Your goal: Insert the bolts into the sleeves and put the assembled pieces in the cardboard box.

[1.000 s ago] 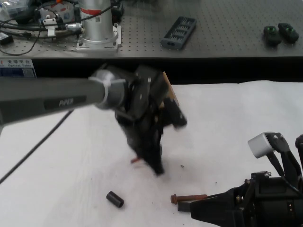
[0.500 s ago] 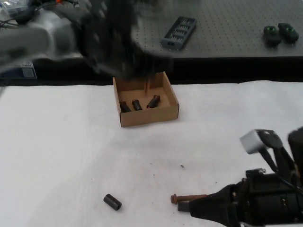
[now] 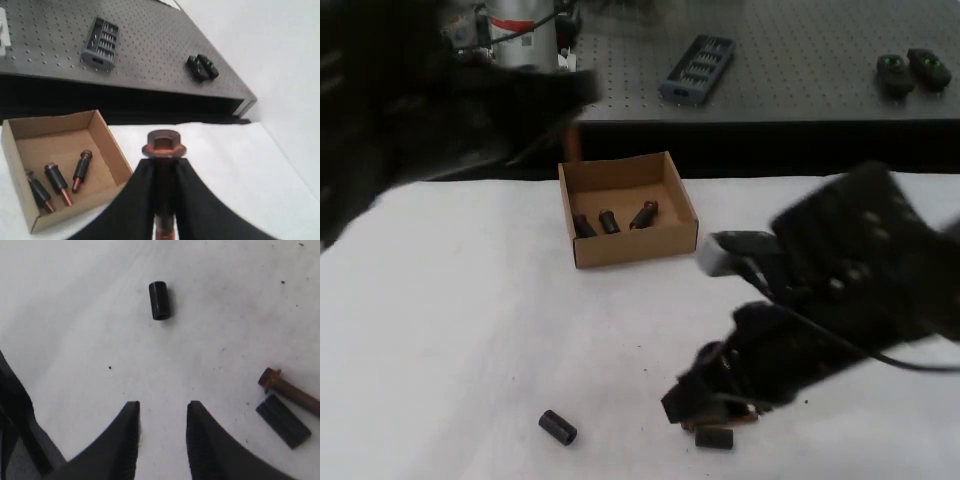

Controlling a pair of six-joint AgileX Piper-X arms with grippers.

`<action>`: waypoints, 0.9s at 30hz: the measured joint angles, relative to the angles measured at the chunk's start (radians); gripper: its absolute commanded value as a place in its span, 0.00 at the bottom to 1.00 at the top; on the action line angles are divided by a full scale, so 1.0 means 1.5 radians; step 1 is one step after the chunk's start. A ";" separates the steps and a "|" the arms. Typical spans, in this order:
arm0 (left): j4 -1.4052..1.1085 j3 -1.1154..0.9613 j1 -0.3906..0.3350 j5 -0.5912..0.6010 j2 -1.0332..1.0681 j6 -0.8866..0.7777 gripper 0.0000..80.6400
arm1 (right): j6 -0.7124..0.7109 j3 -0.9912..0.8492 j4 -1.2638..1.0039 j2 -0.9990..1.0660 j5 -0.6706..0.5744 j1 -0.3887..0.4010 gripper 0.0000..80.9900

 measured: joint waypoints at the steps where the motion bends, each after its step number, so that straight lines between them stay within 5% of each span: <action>1: -0.014 0.029 0.013 0.000 -0.025 -0.006 0.01 | -0.006 -0.022 0.019 0.020 0.003 0.000 0.31; 13: -0.047 0.198 0.167 0.005 -0.200 -0.049 0.01 | -0.106 -0.250 0.227 0.196 0.088 0.031 0.40; 27: -0.047 0.218 0.187 0.046 -0.207 -0.055 0.01 | -0.121 -0.404 0.290 0.342 0.206 0.157 0.40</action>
